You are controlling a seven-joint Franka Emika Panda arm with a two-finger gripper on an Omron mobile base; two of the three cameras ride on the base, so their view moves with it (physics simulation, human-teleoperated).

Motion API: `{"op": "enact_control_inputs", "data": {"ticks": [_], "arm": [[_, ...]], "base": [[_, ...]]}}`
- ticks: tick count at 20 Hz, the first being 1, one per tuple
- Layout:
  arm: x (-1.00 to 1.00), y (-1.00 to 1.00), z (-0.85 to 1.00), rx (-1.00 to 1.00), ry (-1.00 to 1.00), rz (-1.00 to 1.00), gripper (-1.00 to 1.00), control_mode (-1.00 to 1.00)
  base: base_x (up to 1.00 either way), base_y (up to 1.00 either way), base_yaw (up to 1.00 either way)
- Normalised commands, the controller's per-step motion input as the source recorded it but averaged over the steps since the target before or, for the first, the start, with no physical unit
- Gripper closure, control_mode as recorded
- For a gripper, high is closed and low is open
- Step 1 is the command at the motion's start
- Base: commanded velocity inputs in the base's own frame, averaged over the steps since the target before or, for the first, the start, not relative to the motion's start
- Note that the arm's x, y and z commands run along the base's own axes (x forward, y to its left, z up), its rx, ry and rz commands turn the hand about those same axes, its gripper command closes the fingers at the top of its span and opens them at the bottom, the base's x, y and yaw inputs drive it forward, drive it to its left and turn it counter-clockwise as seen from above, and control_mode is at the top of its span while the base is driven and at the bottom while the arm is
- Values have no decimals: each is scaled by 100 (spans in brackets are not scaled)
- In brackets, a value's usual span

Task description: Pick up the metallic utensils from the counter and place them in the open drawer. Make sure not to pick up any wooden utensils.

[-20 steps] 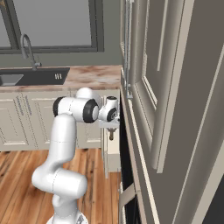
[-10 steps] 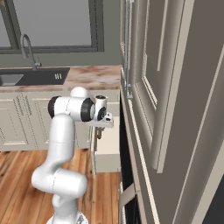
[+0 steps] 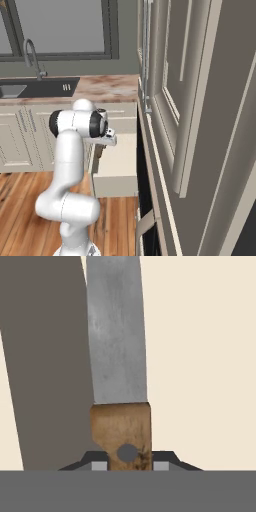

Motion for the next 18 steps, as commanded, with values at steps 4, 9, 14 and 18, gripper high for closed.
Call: {"op": "enact_control_inputs", "data": {"ticks": [4,9,14,18], "arm": [[0,15,0,-1,1,-10,100,-100],[0,55,0,-1,1,-9,100,-100],[-3,85,-2,0,0,-8,100,-100],[-3,80,-2,-1,0,-5,100,-100]], "base": [[0,0,0],[0,0,0],[0,0,0],[0,0,0]]}}
